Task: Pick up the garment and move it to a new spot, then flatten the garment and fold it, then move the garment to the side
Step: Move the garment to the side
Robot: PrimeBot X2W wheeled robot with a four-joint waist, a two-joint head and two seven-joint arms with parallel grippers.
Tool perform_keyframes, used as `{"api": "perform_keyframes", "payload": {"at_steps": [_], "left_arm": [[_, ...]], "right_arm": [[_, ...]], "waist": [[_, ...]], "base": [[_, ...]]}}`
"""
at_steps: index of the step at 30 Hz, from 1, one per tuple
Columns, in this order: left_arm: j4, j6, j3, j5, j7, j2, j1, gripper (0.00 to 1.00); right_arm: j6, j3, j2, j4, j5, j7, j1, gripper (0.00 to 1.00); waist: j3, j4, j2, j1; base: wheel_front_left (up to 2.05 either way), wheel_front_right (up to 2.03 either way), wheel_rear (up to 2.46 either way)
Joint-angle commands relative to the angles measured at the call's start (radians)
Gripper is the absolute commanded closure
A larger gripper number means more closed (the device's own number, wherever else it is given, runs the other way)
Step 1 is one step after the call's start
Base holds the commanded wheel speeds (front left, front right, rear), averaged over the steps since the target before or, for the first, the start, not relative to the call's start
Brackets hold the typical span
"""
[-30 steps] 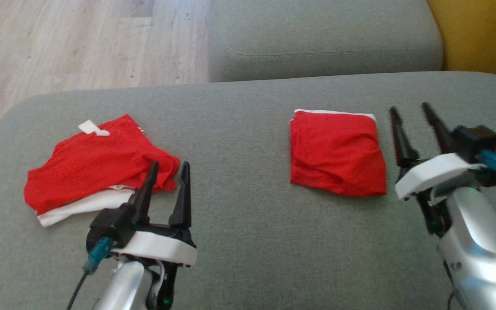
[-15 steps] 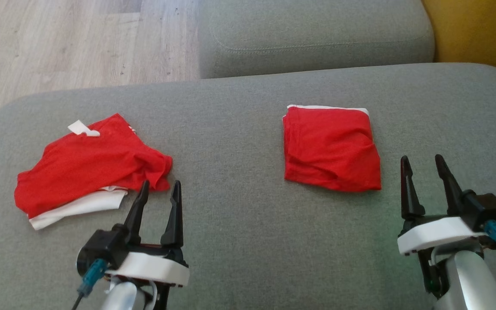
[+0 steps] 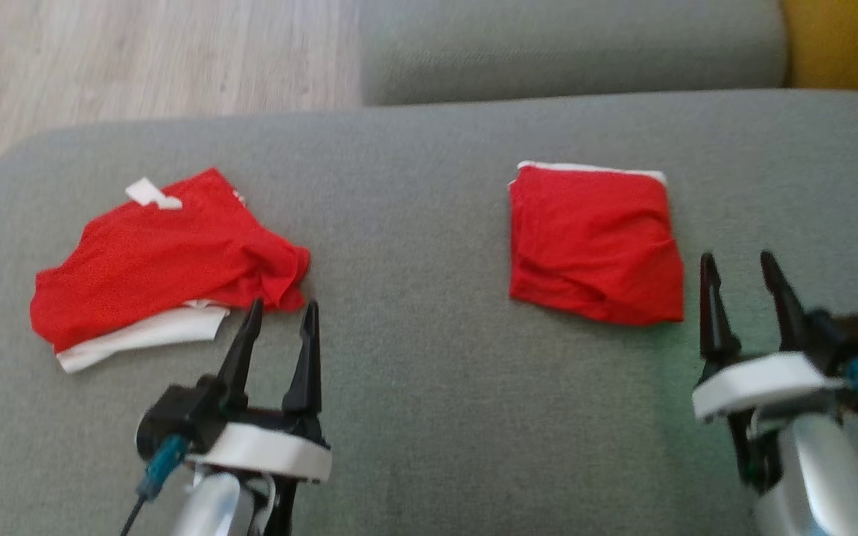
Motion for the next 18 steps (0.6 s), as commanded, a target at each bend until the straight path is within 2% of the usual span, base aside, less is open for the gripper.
{"api": "perform_keyframes", "payload": {"at_steps": [1,7,14,18], "left_arm": [[-0.036,-0.005,0.025,0.016,-0.009,0.000,-0.072,0.00],[-0.041,-0.010,-0.013,0.006,-0.009,-0.002,-0.127,0.00],[-0.040,0.006,-0.070,-0.024,-0.009,-0.002,-0.176,0.00],[-0.039,0.014,-0.091,-0.037,-0.009,-0.002,-0.191,0.00]], "right_arm": [[-0.001,0.010,-0.002,-0.020,-0.011,0.017,-0.088,0.00],[-0.001,-0.060,-0.002,0.093,-0.021,0.107,-0.223,0.00],[-0.001,-0.194,-0.002,0.320,-0.042,0.203,-0.377,0.00],[-0.001,-0.244,-0.002,0.440,-0.066,0.211,-0.431,0.00]], "waist": [[0.041,0.023,0.0000,0.0000],[0.123,0.072,0.0000,0.0000],[0.186,0.129,0.0000,0.0000],[0.202,0.152,0.0000,0.0000]], "base": [[0.00,0.00,0.00],[0.00,0.00,0.00],[0.00,0.00,0.00],[0.00,0.00,0.00]]}}
